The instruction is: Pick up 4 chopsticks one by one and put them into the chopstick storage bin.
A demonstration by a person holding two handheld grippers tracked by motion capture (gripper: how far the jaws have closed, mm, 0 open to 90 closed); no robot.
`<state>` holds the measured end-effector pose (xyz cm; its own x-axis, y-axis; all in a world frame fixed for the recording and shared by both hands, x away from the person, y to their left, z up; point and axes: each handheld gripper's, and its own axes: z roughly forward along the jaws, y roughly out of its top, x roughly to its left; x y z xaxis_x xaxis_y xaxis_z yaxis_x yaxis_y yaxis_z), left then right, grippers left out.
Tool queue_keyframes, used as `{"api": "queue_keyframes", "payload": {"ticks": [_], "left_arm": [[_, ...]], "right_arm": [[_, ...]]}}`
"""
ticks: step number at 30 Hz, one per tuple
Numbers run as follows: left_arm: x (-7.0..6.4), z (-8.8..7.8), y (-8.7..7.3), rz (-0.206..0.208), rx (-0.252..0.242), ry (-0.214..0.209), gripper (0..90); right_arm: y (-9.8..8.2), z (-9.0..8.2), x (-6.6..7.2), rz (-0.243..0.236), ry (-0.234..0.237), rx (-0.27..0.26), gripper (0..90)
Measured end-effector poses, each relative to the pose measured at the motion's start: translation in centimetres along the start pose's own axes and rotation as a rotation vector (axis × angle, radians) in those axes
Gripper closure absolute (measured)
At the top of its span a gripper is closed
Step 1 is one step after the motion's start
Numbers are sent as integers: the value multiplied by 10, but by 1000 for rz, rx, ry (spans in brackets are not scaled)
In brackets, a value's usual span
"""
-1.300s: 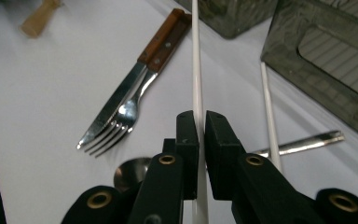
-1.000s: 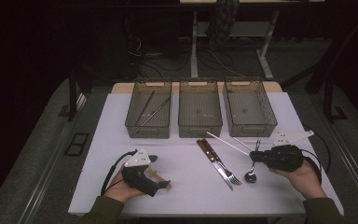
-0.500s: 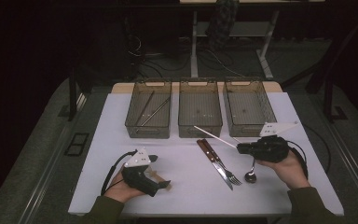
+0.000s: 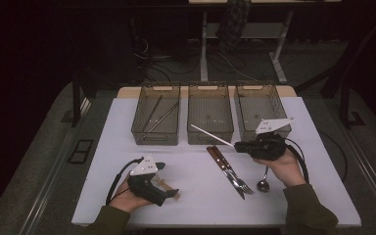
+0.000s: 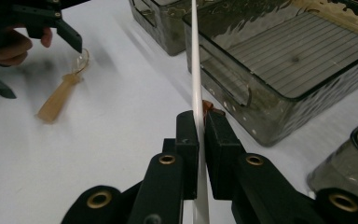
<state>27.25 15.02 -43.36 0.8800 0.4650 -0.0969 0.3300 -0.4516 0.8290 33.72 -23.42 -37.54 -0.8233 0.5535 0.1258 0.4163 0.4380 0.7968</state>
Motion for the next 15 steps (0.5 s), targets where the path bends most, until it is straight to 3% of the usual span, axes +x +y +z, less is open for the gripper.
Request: {"api": "queue_keyframes", "payload": {"ticks": [15], "left_arm": [[0,1,0,7,4,2,0]], "right_arm": [[43,26,-3,4,-23,3,841]]}}
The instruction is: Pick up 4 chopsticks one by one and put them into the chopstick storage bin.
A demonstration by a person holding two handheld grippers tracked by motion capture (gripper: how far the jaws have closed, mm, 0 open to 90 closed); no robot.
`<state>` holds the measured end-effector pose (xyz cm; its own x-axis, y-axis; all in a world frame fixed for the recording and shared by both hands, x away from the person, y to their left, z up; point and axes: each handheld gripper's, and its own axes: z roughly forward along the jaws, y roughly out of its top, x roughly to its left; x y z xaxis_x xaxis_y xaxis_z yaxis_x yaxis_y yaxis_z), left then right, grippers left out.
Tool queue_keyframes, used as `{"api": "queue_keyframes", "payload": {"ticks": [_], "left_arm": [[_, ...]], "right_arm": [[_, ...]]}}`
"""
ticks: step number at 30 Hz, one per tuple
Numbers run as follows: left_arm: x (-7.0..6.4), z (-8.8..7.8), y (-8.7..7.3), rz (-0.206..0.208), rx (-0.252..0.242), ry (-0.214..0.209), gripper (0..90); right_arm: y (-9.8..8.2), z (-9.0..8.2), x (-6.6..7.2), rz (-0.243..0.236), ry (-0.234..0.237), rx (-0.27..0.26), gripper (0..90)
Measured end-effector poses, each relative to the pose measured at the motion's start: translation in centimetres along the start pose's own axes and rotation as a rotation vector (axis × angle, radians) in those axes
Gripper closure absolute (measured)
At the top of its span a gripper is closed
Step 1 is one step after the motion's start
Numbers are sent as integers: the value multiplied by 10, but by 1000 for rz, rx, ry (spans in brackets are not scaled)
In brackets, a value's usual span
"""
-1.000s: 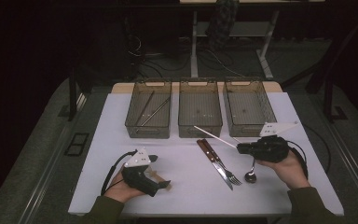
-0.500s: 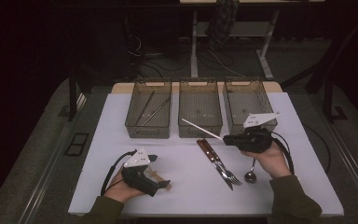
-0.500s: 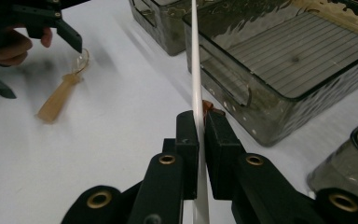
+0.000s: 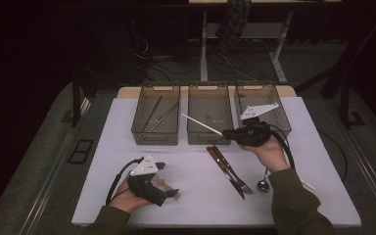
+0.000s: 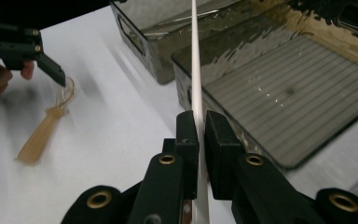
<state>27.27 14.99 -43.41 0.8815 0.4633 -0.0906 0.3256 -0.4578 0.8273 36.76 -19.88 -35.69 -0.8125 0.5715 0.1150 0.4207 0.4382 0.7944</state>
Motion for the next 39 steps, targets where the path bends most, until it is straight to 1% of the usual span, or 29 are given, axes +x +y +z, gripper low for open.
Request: {"api": "queue_keyframes", "payload": {"ticks": [3,4,10,16,22,25,32,39], "left_arm": [[0,1,0,1,5,2,0],[-1,1,0,1,6,3,0],[0,1,0,2,4,3,0],[0,1,0,1,3,0,0],[0,0,0,3,0,0,0],[0,0,0,4,-1,-2,0],[-1,1,1,7,-1,-5,0],[-1,1,1,13,1,-8,0]], "right_arm": [[8,7,0,5,-9,6,840],[11,9,0,12,-6,7,840],[28,26,2,7,-21,34,840],[44,41,3,11,-24,45,840],[60,59,3,16,-44,57,840],[69,67,5,29,-53,57,840],[88,92,6,25,-76,85,840],[106,122,7,42,-109,115,840]]}}
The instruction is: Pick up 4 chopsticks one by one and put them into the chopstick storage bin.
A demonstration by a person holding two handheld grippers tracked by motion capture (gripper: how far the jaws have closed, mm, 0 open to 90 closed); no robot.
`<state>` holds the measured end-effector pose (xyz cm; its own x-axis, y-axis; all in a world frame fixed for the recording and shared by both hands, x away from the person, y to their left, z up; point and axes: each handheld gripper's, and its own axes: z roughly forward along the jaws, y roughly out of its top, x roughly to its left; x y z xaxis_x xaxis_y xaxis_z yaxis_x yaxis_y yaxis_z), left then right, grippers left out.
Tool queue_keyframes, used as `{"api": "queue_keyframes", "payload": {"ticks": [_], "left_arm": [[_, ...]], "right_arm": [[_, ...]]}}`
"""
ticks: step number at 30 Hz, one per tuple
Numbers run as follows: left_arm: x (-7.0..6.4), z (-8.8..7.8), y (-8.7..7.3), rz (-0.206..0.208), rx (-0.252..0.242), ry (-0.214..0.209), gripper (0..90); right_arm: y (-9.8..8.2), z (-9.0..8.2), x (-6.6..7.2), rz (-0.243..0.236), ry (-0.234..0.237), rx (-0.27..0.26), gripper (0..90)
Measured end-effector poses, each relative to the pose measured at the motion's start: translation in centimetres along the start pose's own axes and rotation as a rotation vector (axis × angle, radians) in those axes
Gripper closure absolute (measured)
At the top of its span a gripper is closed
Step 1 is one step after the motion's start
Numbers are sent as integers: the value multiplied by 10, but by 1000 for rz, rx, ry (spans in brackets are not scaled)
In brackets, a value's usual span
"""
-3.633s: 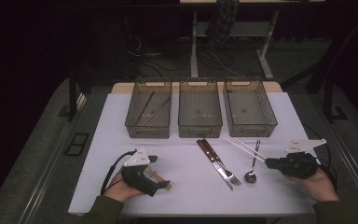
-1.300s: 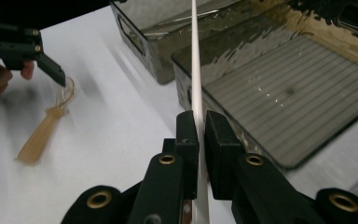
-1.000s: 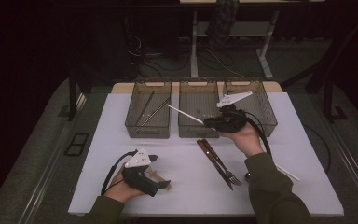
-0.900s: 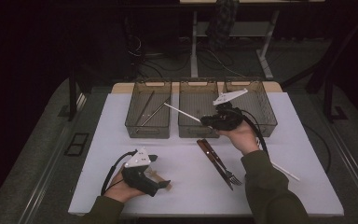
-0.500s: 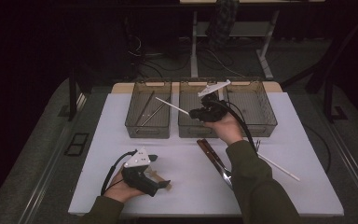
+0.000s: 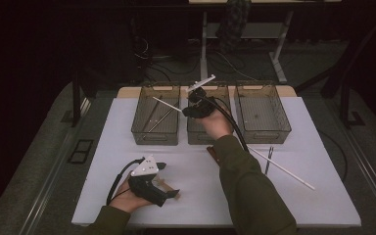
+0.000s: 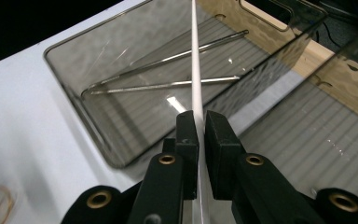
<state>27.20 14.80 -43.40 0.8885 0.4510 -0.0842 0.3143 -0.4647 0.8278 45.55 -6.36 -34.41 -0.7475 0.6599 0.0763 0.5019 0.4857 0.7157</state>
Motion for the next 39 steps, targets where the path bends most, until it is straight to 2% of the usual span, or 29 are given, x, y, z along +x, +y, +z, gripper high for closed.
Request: {"api": "queue_keyframes", "payload": {"ticks": [19,33,34,36,39], "left_arm": [[1,0,0,4,-2,2,0],[0,-1,0,8,-6,2,0],[0,-1,0,8,-6,1,0],[1,-1,0,7,-7,3,0],[1,-2,0,7,-7,3,0]], "right_arm": [[41,61,3,39,-72,65,839],[51,82,18,45,-88,58,833],[51,83,18,44,-84,53,822],[51,81,18,56,-92,24,664],[52,76,17,68,-89,16,571]]}}
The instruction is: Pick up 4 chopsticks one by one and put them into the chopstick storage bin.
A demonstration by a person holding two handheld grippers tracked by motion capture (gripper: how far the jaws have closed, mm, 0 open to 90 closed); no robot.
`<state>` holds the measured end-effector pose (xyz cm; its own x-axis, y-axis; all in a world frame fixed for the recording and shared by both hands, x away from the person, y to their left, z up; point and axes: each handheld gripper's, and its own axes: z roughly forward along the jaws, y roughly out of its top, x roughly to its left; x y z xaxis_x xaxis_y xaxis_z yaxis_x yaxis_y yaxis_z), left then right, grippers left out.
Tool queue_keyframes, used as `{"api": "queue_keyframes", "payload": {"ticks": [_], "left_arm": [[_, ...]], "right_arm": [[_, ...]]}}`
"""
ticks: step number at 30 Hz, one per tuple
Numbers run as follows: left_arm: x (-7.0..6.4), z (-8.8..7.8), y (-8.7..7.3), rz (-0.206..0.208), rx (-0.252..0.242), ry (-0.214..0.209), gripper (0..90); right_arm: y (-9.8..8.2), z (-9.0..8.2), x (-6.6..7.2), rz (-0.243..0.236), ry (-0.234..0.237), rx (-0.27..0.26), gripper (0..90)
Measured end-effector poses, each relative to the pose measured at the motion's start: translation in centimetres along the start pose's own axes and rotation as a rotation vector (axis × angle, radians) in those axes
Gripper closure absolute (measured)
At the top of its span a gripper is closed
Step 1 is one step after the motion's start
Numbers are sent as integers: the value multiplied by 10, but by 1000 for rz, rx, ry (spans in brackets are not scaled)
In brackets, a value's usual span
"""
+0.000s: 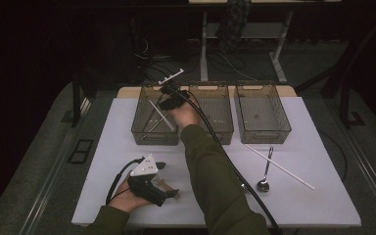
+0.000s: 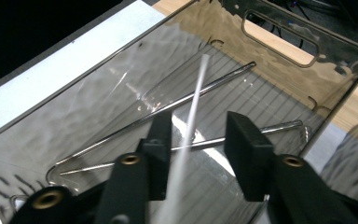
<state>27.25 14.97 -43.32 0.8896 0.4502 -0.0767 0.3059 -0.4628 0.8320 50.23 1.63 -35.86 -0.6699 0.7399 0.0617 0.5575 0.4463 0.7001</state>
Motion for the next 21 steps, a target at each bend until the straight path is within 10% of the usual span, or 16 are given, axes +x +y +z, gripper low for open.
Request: {"api": "queue_keyframes", "payload": {"ticks": [21], "left_arm": [[-2,-2,0,-3,-10,16,0]], "right_arm": [[-42,-74,-24,-54,154,-96,389]]}}
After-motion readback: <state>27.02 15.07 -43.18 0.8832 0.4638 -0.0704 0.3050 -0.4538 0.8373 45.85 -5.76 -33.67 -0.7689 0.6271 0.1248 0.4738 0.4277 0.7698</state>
